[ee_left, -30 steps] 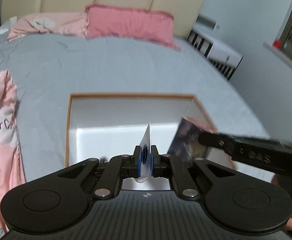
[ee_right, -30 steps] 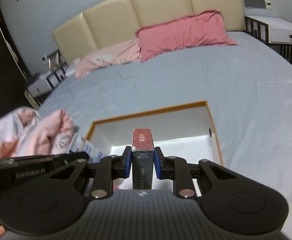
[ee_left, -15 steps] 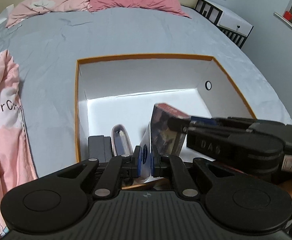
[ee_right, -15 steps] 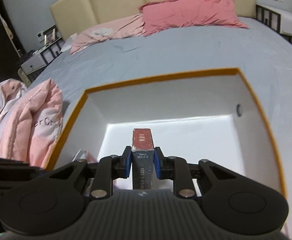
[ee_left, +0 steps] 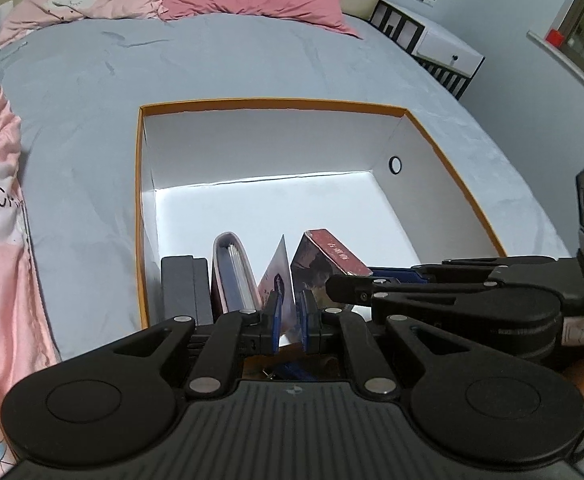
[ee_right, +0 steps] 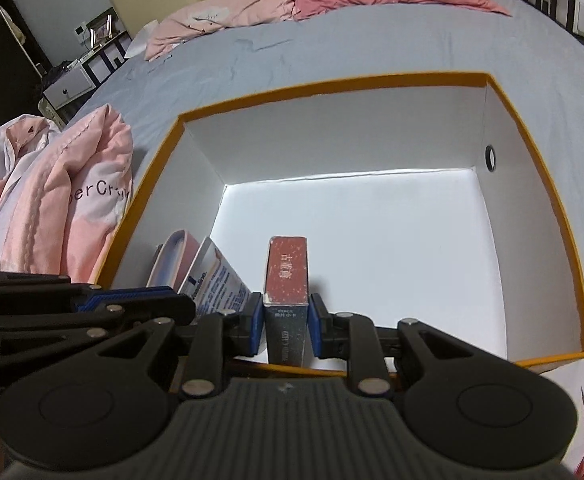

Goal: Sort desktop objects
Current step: 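Release the white card with the left gripper while the right gripper releases the dark card box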

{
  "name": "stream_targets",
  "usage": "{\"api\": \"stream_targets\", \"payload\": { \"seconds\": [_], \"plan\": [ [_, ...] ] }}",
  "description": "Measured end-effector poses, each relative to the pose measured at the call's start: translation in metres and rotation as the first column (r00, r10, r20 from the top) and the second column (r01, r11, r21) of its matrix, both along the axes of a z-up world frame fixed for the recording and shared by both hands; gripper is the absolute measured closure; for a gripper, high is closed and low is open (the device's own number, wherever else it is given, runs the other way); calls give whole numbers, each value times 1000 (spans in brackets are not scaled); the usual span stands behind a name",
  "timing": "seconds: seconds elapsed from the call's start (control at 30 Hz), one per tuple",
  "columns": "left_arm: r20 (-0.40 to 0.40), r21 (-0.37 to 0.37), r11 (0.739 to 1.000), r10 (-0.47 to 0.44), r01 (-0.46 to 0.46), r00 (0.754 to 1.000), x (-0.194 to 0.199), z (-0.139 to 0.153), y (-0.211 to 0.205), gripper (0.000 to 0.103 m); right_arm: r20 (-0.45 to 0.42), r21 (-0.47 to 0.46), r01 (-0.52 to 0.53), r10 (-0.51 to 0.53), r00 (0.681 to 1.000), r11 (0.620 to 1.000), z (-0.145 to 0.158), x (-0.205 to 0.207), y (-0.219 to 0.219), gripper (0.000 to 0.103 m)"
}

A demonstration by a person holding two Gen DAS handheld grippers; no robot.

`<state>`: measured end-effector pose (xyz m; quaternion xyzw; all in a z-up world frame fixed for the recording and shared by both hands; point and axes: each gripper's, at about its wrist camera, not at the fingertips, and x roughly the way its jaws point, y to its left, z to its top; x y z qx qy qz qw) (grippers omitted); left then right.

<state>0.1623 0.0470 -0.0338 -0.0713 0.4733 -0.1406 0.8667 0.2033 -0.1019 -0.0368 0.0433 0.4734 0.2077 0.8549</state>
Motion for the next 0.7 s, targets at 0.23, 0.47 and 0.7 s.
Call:
{"api": "stream_targets", "payload": {
  "seconds": [0.23, 0.47, 0.7],
  "plan": [
    [21, -114, 993, 9, -7, 1000, -2, 6, 17, 85, -60, 35, 17, -15, 998, 999, 2, 6, 0, 78],
    [42, -193, 978, 91, -81, 995, -3, 12, 35, 85, -54, -36, -84, 82, 995, 996, 6, 2, 17, 77],
    [30, -213, 968, 144, -134, 989, 1, 9, 45, 85, -96, -27, -133, 130, 987, 991, 13, 8, 18, 74]
  ]
}}
